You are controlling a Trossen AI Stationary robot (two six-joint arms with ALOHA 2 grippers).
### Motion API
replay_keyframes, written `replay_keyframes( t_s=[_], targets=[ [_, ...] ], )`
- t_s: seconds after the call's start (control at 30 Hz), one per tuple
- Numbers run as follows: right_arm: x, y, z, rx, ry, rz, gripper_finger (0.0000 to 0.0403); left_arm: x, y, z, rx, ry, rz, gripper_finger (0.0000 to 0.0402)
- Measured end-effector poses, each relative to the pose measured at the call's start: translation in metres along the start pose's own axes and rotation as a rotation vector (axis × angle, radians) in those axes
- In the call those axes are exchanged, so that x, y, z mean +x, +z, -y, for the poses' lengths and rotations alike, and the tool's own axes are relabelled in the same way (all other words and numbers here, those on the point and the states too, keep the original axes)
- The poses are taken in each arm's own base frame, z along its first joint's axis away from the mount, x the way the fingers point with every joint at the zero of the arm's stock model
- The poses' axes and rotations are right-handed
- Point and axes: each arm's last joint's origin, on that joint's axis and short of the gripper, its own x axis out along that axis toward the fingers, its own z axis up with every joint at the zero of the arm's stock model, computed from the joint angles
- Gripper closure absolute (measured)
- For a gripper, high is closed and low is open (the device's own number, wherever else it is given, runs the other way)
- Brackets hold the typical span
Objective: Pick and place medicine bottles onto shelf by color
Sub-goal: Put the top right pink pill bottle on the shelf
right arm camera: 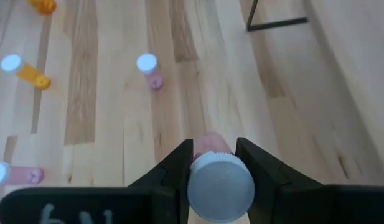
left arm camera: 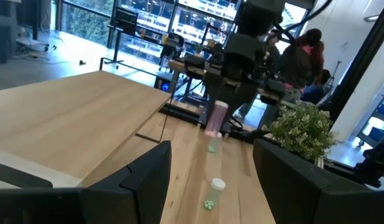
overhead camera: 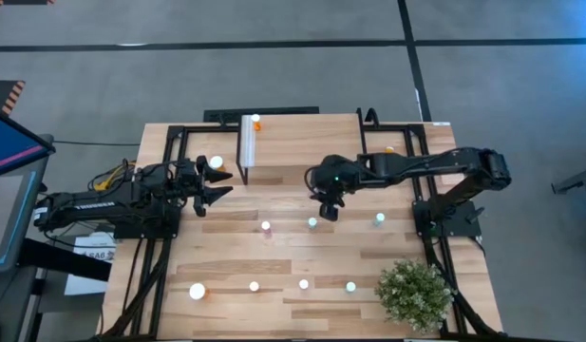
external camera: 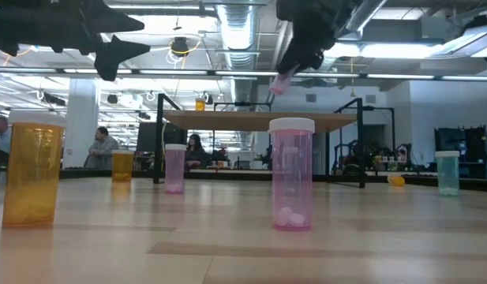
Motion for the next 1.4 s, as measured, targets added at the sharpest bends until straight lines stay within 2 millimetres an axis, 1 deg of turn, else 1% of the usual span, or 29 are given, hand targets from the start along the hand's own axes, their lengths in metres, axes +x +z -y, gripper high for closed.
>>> replay_keyframes(
  t_s=[0.23,0.5,1.03,1.1,1.23,1.4],
  targets=[
    [-0.006,0.013,0.015,0.010,-0.030,0.063,0.0277,0.000,0.000,0.000,0.005,0.001,0.001,0.0187],
    [-0.008,0.021,0.035,0.050,-0.071,0.133,0.0277,0.000,0.000,0.000,0.005,0.001,0.003,0.0187],
    [-0.019,0.044,0.080,0.088,-0.055,0.403,0.0277,0.000,0.001,-0.001,0.006,0.043,0.025,0.0187],
    [-0.021,0.047,0.085,0.094,-0.057,0.436,0.0277,0.000,0.003,0.000,0.007,0.027,0.038,0.0187],
    [-0.025,0.051,0.092,0.107,-0.033,0.496,0.0277,-0.001,0.009,0.004,0.032,-0.073,0.084,0.0187],
    [-0.031,0.056,0.097,0.115,-0.044,0.511,0.0277,-0.001,0.010,0.004,0.036,-0.066,0.098,0.0187]
  ],
)
